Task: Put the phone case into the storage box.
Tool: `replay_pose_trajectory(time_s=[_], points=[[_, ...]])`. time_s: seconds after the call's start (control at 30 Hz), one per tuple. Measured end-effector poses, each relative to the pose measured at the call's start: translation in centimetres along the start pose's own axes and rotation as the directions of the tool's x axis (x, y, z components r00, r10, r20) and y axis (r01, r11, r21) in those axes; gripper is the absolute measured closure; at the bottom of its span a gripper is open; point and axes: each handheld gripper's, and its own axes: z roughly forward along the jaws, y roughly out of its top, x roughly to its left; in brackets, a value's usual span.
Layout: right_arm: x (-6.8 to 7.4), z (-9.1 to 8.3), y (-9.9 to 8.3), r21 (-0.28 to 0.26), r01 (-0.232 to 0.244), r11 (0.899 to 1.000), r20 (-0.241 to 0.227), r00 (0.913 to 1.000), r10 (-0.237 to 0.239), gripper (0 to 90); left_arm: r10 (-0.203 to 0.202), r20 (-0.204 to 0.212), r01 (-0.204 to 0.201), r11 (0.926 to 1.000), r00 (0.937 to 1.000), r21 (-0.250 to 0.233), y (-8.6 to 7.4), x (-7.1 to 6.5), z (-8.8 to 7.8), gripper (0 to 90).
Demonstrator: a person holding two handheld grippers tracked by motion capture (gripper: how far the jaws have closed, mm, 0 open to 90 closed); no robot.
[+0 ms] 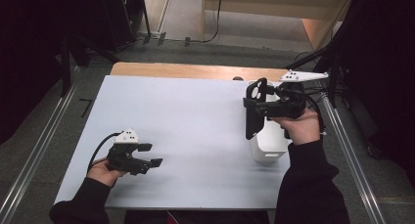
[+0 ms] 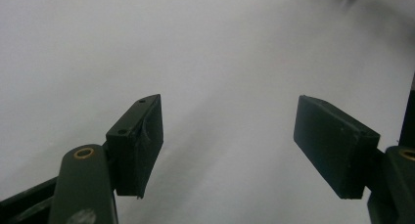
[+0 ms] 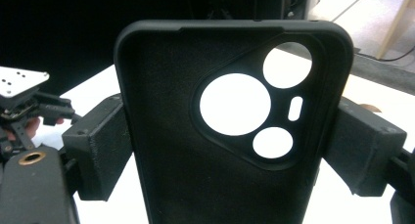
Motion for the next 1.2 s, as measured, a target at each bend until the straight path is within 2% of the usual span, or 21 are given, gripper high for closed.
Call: replay_pose_trajectory(time_s=[0.13,0.17,0.3,0.5,0.6,0.67,0.73,1.0,1.2], points=[[-0.6,-0.5,-0.2,-0.014,-0.018,1.000,0.030,0.9994,0.019,11.9,0.000,0.002,0.000,1.0000,1.0000,-0.002,0.0,0.1,0.0,26.4],[-0.9,-0.7,-0.3,-0.023,-0.026,0.999,0.052,0.9983,0.027,11.8,0.001,0.001,-0.001,1.0000,1.0000,-0.001,0.0,0.1,0.1,26.4],[-1.3,-0.9,-0.5,-0.035,-0.038,0.999,0.074,0.9964,0.040,11.9,-0.001,0.000,0.001,1.0000,1.0000,-0.004,0.1,0.1,0.1,26.4],[-2.1,-1.0,-0.8,-0.056,-0.062,0.996,0.127,0.9895,0.069,11.9,-0.002,-0.002,0.002,1.0000,1.0000,-0.008,0.1,0.3,0.0,26.4],[-2.2,-0.9,-0.9,-0.060,-0.056,0.997,0.143,0.9876,0.064,11.9,-0.013,-0.005,0.013,0.9999,0.9999,-0.009,0.1,0.4,0.0,26.4],[-2.4,-0.9,-0.8,-0.071,-0.061,0.996,0.167,0.9833,0.072,11.9,-0.013,-0.008,0.013,0.9999,0.9999,-0.009,0.1,0.4,0.0,26.4],[-2.5,-0.9,-0.8,-0.074,-0.067,0.995,0.171,0.9821,0.078,11.8,-0.014,-0.008,0.013,0.9999,0.9999,-0.010,0.1,0.4,0.0,26.4],[-3.4,-0.2,-0.8,-0.087,-0.073,0.994,0.231,0.9687,0.092,12.0,-0.027,-0.010,0.027,0.9994,0.9996,-0.023,0.0,0.8,-0.3,26.4],[-4.3,0.9,0.1,-0.060,-0.076,0.995,0.256,0.9626,0.089,12.0,-0.030,-0.015,0.029,0.9994,0.9995,-0.019,0.0,0.9,-0.3,26.4]])
